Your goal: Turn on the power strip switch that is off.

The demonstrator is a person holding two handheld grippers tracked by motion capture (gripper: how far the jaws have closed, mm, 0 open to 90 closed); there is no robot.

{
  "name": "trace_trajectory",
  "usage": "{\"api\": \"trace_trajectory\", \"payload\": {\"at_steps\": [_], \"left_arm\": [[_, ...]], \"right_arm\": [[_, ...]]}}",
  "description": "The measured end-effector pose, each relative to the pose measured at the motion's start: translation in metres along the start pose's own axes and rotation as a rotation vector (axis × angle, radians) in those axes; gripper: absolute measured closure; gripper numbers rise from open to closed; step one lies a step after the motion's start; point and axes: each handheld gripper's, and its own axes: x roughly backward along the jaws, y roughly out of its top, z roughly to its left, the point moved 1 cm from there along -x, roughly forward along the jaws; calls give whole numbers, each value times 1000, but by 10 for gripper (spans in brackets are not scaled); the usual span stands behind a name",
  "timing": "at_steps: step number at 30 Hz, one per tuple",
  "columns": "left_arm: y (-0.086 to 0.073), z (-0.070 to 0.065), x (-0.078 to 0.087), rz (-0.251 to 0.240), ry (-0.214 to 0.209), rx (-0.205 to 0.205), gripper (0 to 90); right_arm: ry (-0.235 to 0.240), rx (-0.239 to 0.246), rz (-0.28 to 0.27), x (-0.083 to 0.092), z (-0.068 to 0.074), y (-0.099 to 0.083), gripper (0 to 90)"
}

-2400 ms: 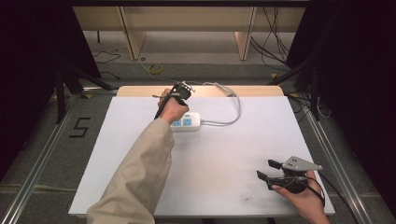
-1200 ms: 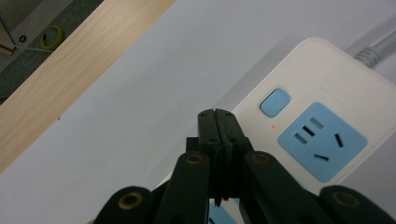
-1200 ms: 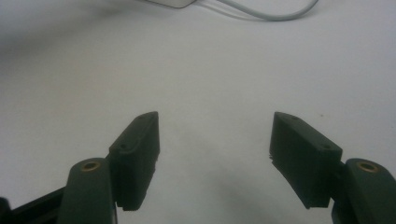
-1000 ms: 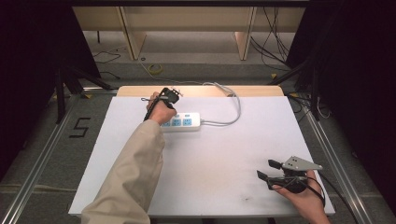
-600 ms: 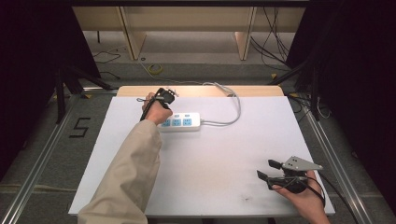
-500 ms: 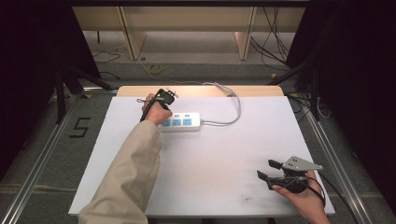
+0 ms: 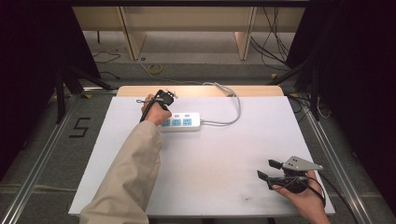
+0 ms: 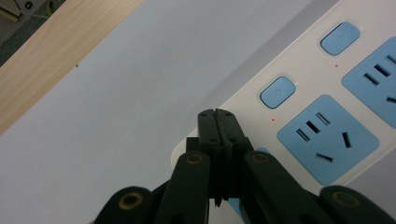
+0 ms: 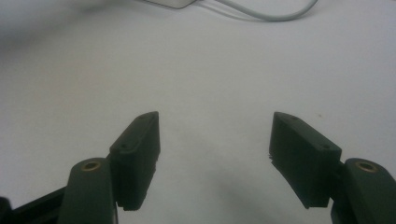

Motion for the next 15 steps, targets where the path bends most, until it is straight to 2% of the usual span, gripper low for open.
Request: {"api": "trace_trajectory", "payload": {"at_steps": [9,15], "left_arm": [[1,0,-1,8,-4,5,899],[1,-2,-2,18,3,-11,900]], "right_arm": [[0,1,1,0,0,0,345],[-1,2,2,0,0,0,345]]}}
